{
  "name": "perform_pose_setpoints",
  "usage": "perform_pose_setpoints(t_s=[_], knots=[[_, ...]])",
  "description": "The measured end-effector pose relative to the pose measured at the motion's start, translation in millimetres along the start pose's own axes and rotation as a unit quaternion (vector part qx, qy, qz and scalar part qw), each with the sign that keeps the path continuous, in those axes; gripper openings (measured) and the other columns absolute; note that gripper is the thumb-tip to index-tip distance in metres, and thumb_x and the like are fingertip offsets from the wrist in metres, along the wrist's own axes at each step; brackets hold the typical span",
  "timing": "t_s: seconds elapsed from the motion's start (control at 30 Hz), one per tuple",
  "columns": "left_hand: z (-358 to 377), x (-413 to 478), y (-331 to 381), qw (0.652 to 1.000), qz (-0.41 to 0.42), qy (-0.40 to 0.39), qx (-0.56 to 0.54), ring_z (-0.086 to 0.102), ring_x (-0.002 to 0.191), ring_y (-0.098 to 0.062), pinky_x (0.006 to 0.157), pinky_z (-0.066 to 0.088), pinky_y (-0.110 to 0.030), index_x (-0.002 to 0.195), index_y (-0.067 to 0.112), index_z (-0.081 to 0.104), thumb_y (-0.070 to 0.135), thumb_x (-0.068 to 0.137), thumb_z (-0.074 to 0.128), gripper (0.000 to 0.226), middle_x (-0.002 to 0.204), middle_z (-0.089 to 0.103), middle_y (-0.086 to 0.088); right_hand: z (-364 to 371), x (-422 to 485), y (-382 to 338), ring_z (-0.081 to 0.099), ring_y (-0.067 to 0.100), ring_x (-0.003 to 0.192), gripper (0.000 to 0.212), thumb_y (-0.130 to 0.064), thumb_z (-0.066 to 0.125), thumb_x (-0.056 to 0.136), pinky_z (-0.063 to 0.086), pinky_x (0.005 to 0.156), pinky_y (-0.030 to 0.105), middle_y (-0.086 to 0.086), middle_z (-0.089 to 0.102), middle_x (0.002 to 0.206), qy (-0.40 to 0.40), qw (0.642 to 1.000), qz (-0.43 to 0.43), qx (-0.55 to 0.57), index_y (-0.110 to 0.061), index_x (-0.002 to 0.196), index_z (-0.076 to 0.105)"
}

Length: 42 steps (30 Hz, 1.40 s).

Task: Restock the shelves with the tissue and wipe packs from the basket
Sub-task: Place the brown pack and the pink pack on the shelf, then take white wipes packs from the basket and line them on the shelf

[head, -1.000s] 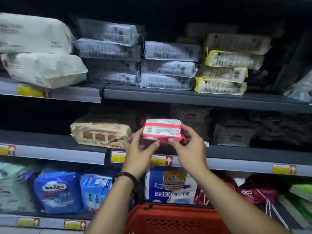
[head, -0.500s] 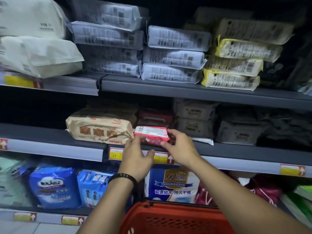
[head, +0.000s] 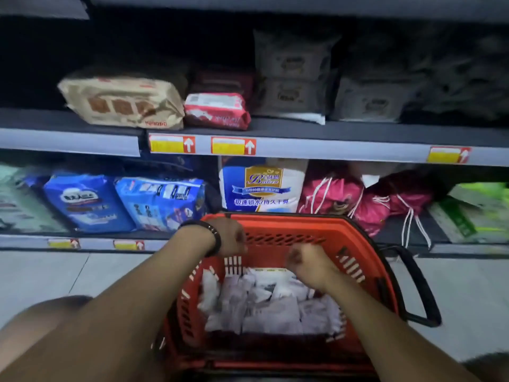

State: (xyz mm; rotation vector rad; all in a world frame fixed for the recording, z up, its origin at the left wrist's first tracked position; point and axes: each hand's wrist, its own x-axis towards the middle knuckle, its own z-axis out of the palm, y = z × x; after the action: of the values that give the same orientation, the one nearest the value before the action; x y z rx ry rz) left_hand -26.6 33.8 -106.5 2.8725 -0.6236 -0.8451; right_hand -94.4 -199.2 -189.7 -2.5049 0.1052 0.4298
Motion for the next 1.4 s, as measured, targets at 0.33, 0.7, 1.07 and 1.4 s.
perform_pose_setpoints(t_s=[0.33, 0.7, 1.07, 1.4], knots=[[130, 28, -12, 0.984, -0.071, -0.089, 0.138, 0.057, 0.134, -0.034, 0.111, 0.047, -0.043, 0.144, 0.021, 0.056, 0.040, 0.096, 0.059, 0.052, 0.146, 0.059, -0.012, 95, -4, 62, 0.045, 0.041, 0.143, 0.079, -0.051, 0.079, 0.085, 0.039, 0.118, 0.051, 0.018, 0.050, 0.153, -0.219, 0.946, 0.077, -0.227, -0.015, 0.147, 0.048], [215, 75, 10, 0.940, -0.295, -0.078, -0.153, 0.021, 0.155, -0.041, 0.125, 0.026, -0.046, 0.161, 0.009, 0.012, 0.057, 0.092, 0.058, 0.096, 0.168, 0.016, -0.023, 104, 16, 33, 0.038, 0.036, 0.147, 0.071, -0.038, 0.078, 0.092, 0.036, 0.116, 0.051, 0.013, 0.048, 0.156, -0.226, 0.942, 0.037, -0.245, -0.018, 0.152, 0.046], [218, 97, 7, 0.928, -0.301, -0.091, -0.200, 0.034, 0.151, -0.035, 0.122, 0.032, -0.047, 0.159, 0.026, 0.030, 0.079, 0.075, 0.055, 0.102, 0.166, 0.031, -0.013, 109, 15, 13, 0.061, 0.033, 0.127, 0.060, -0.050, 0.076, 0.087, 0.046, 0.105, 0.046, 0.011, 0.065, 0.137, -0.262, 0.929, 0.004, -0.263, -0.019, 0.137, 0.064], [163, 53, 18, 0.857, -0.260, -0.077, -0.438, 0.062, 0.126, -0.028, 0.098, 0.053, -0.032, 0.141, 0.018, 0.058, 0.071, 0.063, 0.078, 0.097, 0.144, 0.060, -0.007, 43, -15, -14, 0.061, 0.031, 0.131, 0.065, -0.043, 0.085, 0.084, 0.050, 0.102, 0.041, 0.008, 0.063, 0.143, -0.228, 0.925, 0.013, -0.304, -0.020, 0.140, 0.060]])
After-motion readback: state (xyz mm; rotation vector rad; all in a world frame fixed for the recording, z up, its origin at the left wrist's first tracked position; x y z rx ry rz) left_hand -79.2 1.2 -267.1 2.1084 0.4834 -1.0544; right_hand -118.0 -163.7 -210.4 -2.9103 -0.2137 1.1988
